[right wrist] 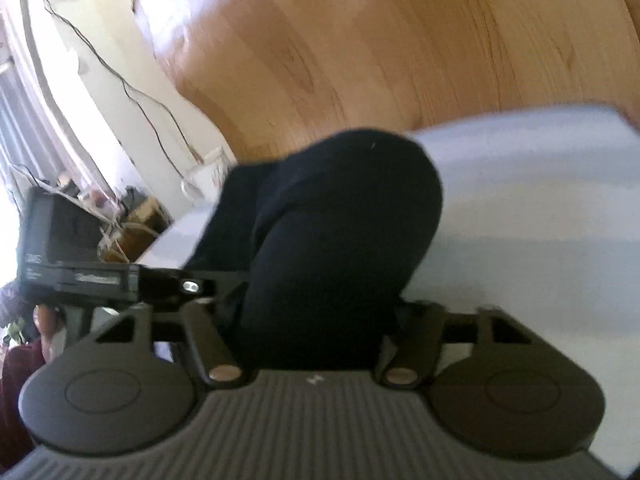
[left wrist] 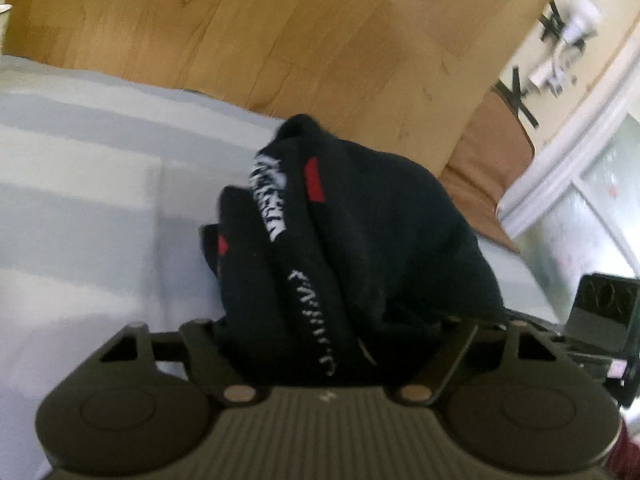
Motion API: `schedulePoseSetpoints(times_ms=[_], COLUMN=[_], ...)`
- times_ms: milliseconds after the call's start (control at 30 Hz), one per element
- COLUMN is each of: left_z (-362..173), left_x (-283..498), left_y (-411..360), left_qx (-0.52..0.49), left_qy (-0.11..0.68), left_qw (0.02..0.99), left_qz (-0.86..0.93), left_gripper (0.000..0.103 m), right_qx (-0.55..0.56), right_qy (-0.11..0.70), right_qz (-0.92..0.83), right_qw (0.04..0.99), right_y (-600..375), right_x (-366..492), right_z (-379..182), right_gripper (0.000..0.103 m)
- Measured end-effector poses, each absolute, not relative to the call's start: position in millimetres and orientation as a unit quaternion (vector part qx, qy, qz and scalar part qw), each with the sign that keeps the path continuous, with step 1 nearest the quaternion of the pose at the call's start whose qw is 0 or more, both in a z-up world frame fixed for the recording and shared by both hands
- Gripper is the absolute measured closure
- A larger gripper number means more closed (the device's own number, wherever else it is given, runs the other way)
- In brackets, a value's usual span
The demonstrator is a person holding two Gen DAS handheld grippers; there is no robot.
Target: Fold small clothes
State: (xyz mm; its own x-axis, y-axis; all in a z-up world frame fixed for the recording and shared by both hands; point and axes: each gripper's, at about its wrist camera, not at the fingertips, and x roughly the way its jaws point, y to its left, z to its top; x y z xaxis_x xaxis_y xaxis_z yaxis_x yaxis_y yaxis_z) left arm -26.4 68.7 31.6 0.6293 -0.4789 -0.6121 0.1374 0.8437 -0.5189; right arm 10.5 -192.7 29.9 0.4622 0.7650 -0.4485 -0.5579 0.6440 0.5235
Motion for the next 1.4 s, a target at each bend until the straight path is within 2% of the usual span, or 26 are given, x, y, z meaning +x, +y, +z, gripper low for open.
schedulePoseSetpoints(times_ms=[67, 233, 367, 400, 467, 667, 767, 1000, 1400], left_z=[45.4, 63.3, 29.9, 15.1, 9.2, 11.9, 17.1, 17.8, 26.2], left_x=[-1.5, 69.8, 126.1, 131.7, 131.3, 113.9, 92.0, 39.5, -53.5], left_y=[55.1, 21.4, 8.5, 6.6, 11.5, 7.0, 0.0, 1.4, -25.6], left_qx=[-0.198, -0.156, -0.168, -0.166, -0.183, -0.148, -0.112, -0.118, -0.04], left_qy=[0.37, 0.307, 0.354, 0.365, 0.36, 0.338, 0.315, 0.334, 0.321], left_qw=[0.891, 0.923, 0.908, 0.906, 0.903, 0.923, 0.939, 0.933, 0.946], left_qz=[-0.172, -0.173, -0.149, -0.135, -0.144, -0.11, -0.083, -0.065, -0.014], left_gripper=[0.039, 0.039, 0.038, 0.035, 0.032, 0.015, 0.011, 0.01, 0.012], right_qx=[0.146, 0.131, 0.139, 0.144, 0.189, 0.189, 0.199, 0.19, 0.153], right_qy=[0.312, 0.252, 0.31, 0.331, 0.361, 0.344, 0.335, 0.312, 0.288], right_qz=[0.378, 0.332, 0.303, 0.297, 0.284, 0.288, 0.286, 0.269, 0.225], right_qw=[0.859, 0.9, 0.891, 0.884, 0.868, 0.874, 0.875, 0.891, 0.918], right_y=[-204.0, -225.3, -235.6, -236.5, -246.2, -251.2, -259.1, -267.3, -270.9], right_x=[31.5, 92.6, 153.9, 164.4, 173.9, 166.0, 148.5, 76.4, -4.1], right_z=[37.9, 59.4, 33.5, 17.0, 2.3, 7.9, 8.6, 13.0, 14.1], right_gripper=[0.048, 0.047, 0.046, 0.036, 0.031, 0.023, 0.018, 0.018, 0.018])
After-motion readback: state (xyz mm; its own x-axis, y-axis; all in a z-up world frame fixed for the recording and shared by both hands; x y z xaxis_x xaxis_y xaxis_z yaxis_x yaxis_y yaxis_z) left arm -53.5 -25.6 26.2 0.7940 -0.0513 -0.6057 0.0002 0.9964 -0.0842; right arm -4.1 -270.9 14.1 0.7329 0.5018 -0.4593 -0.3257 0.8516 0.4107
